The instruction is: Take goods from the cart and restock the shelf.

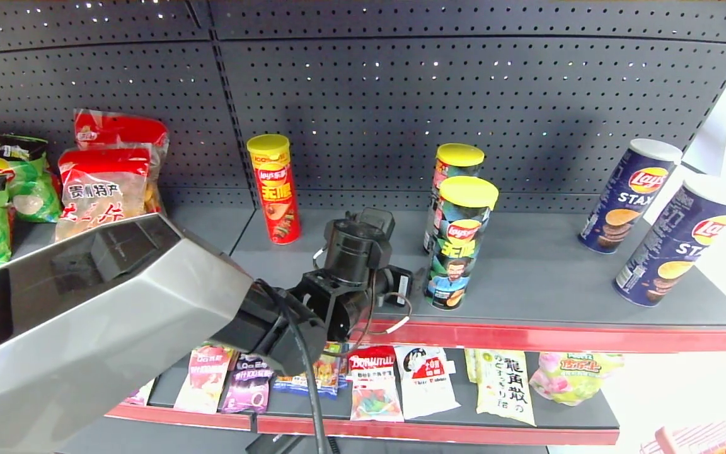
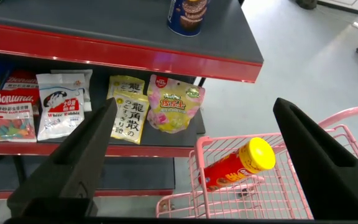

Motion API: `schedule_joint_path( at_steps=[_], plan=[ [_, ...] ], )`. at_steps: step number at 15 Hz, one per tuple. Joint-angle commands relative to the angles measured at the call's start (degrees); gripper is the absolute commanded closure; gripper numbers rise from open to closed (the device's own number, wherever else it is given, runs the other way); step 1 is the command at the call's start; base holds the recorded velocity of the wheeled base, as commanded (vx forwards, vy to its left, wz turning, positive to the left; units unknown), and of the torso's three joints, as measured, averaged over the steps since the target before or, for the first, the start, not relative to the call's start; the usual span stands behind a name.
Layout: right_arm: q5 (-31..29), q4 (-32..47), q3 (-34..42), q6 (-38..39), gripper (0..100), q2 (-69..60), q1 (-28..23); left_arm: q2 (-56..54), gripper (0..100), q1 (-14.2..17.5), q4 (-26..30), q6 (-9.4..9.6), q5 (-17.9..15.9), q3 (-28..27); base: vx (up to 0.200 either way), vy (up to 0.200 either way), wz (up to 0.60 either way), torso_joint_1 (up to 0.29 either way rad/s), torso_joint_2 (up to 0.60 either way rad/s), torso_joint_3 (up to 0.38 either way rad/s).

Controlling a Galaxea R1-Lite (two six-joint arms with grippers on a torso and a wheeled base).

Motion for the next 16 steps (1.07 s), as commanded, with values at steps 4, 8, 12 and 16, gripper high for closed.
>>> schedule_joint_path(
  at_steps=[4,8,12,16],
  plan=[
    [-0.1,0.08,0.1,0.06,0,0.07,0.0,1.09,0,-0.18,0.06,0.07,0.04,-1.63,0.0,0.0,0.0,0.0,0.0,0.0],
    [-0.01,0.17,0.1,0.06,0,0.07,0.0,1.44,0,-0.27,1.2,0.07,0.04,-3.21,0.0,0.0,0.0,0.0,0.0,0.0],
    [-0.1,0.17,0.1,0.06,0,0.07,0.0,1.79,0,-0.35,1.99,0.07,0.04,-4.53,0.0,0.0,0.0,0.0,0.0,0.0],
    [-0.1,0.17,0.1,0.15,0,0.07,0.0,1.62,0,-0.27,1.73,-0.02,0.04,-3.83,0.0,0.0,0.0,0.0,0.0,0.0]
  ],
)
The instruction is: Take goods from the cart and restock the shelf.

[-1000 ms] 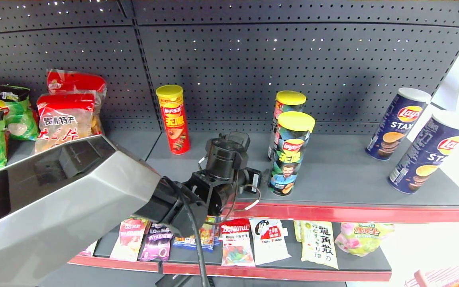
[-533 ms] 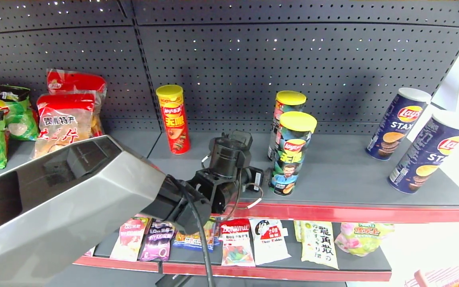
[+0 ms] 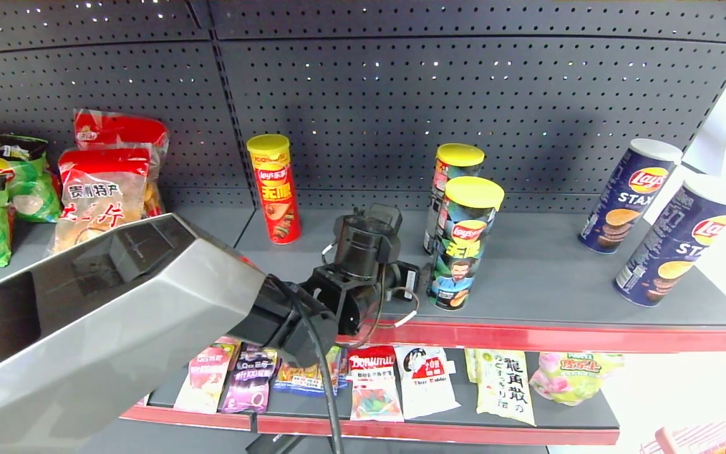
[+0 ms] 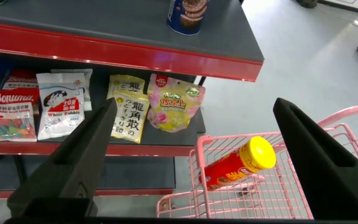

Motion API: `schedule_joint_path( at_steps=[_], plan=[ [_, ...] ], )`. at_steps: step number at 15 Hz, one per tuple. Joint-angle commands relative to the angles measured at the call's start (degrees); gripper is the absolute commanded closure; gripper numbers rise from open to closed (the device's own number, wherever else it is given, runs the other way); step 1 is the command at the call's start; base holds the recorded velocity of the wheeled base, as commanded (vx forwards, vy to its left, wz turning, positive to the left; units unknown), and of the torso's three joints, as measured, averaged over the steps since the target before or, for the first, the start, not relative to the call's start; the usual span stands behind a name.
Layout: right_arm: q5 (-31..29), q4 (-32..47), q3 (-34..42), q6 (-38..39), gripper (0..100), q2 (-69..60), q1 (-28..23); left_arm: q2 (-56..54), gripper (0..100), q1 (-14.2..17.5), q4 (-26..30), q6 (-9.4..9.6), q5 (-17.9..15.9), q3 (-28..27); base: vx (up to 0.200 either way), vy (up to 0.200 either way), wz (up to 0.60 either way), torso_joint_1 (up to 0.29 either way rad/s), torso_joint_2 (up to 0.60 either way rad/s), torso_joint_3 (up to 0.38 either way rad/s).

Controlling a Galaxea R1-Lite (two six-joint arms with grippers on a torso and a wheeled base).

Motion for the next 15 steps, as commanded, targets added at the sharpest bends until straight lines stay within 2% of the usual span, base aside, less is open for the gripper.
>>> schedule_joint_path(
  at_steps=[1,3,6,8,9,10,13,14,15],
  plan=[
    [0.1,-0.01,0.01,-0.04,0,0.08,0.0,-1.07,0,0.33,-0.18,-0.02,0.21,1.4,0.0,0.0,0.0,0.0,0.0,0.0],
    [0.19,0.07,0.01,-0.04,0,0.17,0.0,-5.38,0,1.91,0.09,0.6,0.65,6.49,0.0,0.0,0.0,0.0,0.0,0.0],
    [3.35,-0.54,-1.3,0.67,0,3.77,0.17,-22.26,0,6.48,0.26,5.34,0.04,22.75,0.0,0.0,0.0,0.0,0.0,0.0],
    [2.91,-0.45,-3.94,3.83,0,6.85,0.0,-33.95,0,7.8,1.49,5.78,-0.49,31.81,0.0,0.0,0.0,0.0,0.0,0.0],
    [2.82,-0.36,-4.38,3.74,0,8.25,0.0,-43.7,0,8.41,6.77,5.87,-0.84,35.94,0.0,0.0,0.0,0.0,0.0,0.0],
    [3.97,-0.36,-4.12,3.83,0,9.04,0.88,-52.84,0,8.5,16.43,5.87,-0.93,37.08,0.0,0.0,0.0,0.0,0.0,0.0],
    [4.85,0.16,-9.3,4.36,0,15.46,0.97,-78.07,0,8.59,51.15,5.61,-2.43,34.18,0.0,0.0,0.0,0.0,0.0,0.0],
    [5.02,0.16,-10.01,4.45,0,16.87,0.97,-84.57,0,8.59,58.53,5.43,-2.6,33.48,0.0,0.0,0.0,0.0,0.0,0.0],
    [5.64,-0.19,-11.24,4.45,0,19.59,1.05,-87.82,0,8.77,61.17,5.26,-2.6,33.48,0.0,0.0,0.0,0.0,0.0,0.0]
  ],
)
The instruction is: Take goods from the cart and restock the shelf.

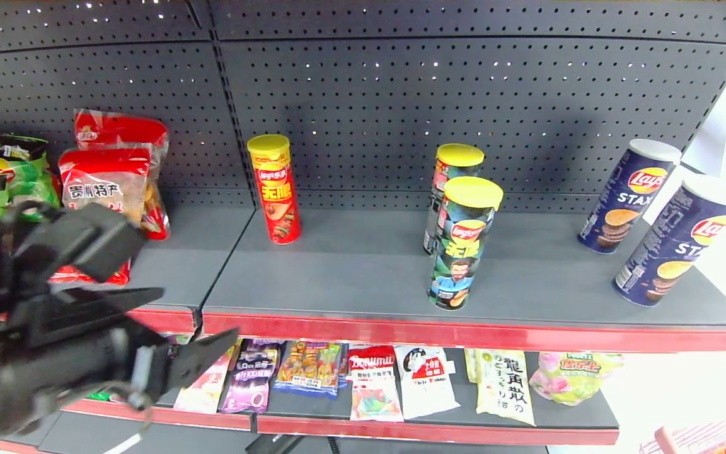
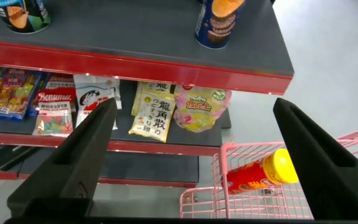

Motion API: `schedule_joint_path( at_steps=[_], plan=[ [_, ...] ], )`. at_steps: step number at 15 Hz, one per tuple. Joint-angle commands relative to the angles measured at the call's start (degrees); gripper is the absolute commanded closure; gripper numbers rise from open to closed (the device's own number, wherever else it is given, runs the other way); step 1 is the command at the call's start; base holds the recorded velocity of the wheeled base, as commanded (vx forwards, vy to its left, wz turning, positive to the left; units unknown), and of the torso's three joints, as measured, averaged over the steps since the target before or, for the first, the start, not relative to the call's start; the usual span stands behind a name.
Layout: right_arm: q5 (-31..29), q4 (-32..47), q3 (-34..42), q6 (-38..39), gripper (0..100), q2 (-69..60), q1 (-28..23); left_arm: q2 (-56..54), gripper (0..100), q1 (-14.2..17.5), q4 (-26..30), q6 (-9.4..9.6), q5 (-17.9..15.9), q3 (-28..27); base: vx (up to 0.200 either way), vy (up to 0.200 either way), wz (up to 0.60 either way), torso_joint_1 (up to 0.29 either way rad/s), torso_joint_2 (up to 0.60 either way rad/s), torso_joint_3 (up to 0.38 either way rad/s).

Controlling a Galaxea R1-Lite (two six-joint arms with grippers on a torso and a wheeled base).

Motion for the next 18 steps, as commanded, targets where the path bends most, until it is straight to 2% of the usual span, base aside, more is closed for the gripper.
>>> schedule_joint_path(
  at_steps=[1,2,3,5,8,18],
  plan=[
    [0.8,0.24,-2.86,-0.21,0,6.47,0.19,-28.39,0,2.97,21.41,-0.93,-0.61,0.68,0.0,0.0,0.0,0.0,0.0,0.0],
    [0.8,0.33,-2.86,-0.3,0,6.47,0.1,-29.0,0,3.76,21.77,-0.93,-0.52,0.94,0.0,0.0,0.0,0.0,0.0,0.0],
    [0.36,0.41,-2.24,-0.56,0,5.77,0.1,-31.11,0,6.48,21.85,-0.93,-0.43,1.56,0.0,0.0,0.0,0.0,0.0,0.0],
    [0.27,0.41,-0.83,-0.56,0,4.89,-0.25,-33.48,0,7.71,22.03,-0.93,-0.43,2.61,0.0,0.0,0.0,0.0,0.0,0.0],
    [0.18,0.41,0.66,-1.44,0,4.18,-0.25,-34.19,0,7.71,21.68,-0.23,-0.34,4.63,0.0,0.0,0.0,0.0,0.0,0.0],
    [-1.49,0.41,2.77,-2.14,0,4.1,-1.04,-34.8,0,7.62,20.01,-0.14,-0.52,6.39,0.0,0.0,-0.6,0.002,0.0,0.003]
  ],
)
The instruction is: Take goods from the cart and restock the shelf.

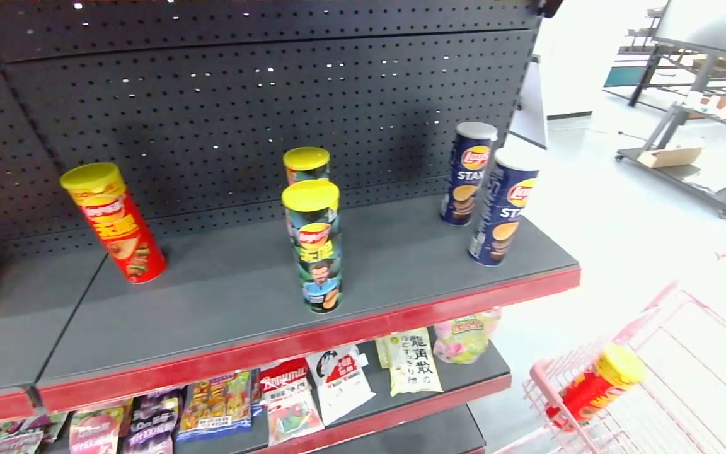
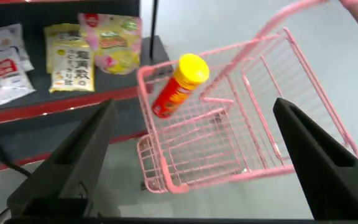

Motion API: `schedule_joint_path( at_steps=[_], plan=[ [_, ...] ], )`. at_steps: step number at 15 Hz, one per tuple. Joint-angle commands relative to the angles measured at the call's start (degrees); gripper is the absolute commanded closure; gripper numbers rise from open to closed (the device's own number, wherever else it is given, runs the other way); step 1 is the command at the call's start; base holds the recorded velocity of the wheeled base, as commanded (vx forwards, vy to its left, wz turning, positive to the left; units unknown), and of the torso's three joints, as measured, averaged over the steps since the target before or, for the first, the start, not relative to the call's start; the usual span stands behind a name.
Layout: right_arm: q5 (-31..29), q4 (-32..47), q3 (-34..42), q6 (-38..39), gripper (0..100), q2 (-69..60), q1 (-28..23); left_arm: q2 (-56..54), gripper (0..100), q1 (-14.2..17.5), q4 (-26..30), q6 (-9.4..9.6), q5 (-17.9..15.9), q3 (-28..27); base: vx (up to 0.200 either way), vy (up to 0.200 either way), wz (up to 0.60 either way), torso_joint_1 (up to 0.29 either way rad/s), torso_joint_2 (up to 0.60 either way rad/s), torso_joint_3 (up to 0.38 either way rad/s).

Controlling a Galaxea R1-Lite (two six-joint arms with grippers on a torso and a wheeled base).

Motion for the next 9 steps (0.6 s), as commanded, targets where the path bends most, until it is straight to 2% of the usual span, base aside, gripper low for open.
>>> schedule_joint_path(
  at_steps=[1,2,8,9],
  plan=[
    [0.01,0.01,-0.09,0.0,0,0.35,0.02,-0.16,0,-0.01,0.2,-0.06,0.02,0.07,0.0,0.0,-0.6,0.007,0.0,0.002],
    [0.01,0.01,0.0,0.0,0,0.44,0.02,-0.25,0,0.08,0.2,-0.06,0.02,0.07,0.0,0.0,-0.6,0.002,0.0,0.007],
    [-0.08,0.01,0.09,0.0,0,0.26,-0.07,-0.87,0,0.08,0.11,-0.06,0.02,1.21,0.0,0.0,0.0,0.0,0.0,0.0],
    [-0.16,-0.08,0.79,0.0,0,-0.18,-0.07,-0.95,0,-0.01,0.11,-0.06,0.02,1.3,0.0,0.0,0.0,-0.115,0.28,0.159]
  ],
)
